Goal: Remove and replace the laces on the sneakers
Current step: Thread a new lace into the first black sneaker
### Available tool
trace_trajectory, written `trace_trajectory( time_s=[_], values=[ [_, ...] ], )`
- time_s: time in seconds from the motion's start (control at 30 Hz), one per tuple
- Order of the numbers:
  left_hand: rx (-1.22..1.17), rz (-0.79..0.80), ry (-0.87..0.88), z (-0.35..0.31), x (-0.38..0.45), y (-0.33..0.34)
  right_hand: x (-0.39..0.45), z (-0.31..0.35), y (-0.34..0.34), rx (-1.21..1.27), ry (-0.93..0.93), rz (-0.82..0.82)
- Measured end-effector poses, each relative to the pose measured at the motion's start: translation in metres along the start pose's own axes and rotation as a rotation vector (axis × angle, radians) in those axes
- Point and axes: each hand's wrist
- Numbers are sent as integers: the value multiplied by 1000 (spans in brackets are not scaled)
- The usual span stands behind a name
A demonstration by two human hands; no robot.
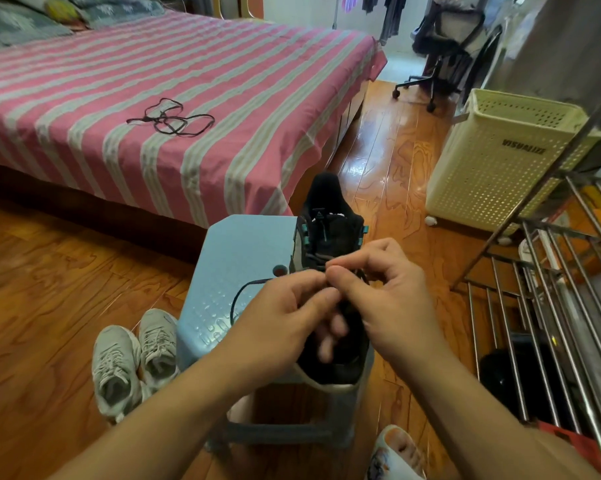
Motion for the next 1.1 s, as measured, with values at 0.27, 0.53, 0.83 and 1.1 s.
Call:
trace_trajectory(
  time_s=[0.27, 0.53, 0.83, 1.1],
  values=[
    [545, -338, 78, 9, 24, -21, 32, -24, -7, -499, -222, -8],
    [766, -333, 157, 12, 33, -15, -2, -13, 15, -937, -258, -146],
    [962, -393, 220, 4, 38, -13, -9, -21, 29, -859, -235, -237],
    [969, -356, 293, 4, 50, -19, -5, -30, 27, -597, -163, -251]
  ],
)
Point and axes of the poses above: each hand's wrist, its own x-axis towards the middle knuckle, its own y-axis out of the palm, z = x × y, and after that the axes turned 2 degrees about -z, right-handed
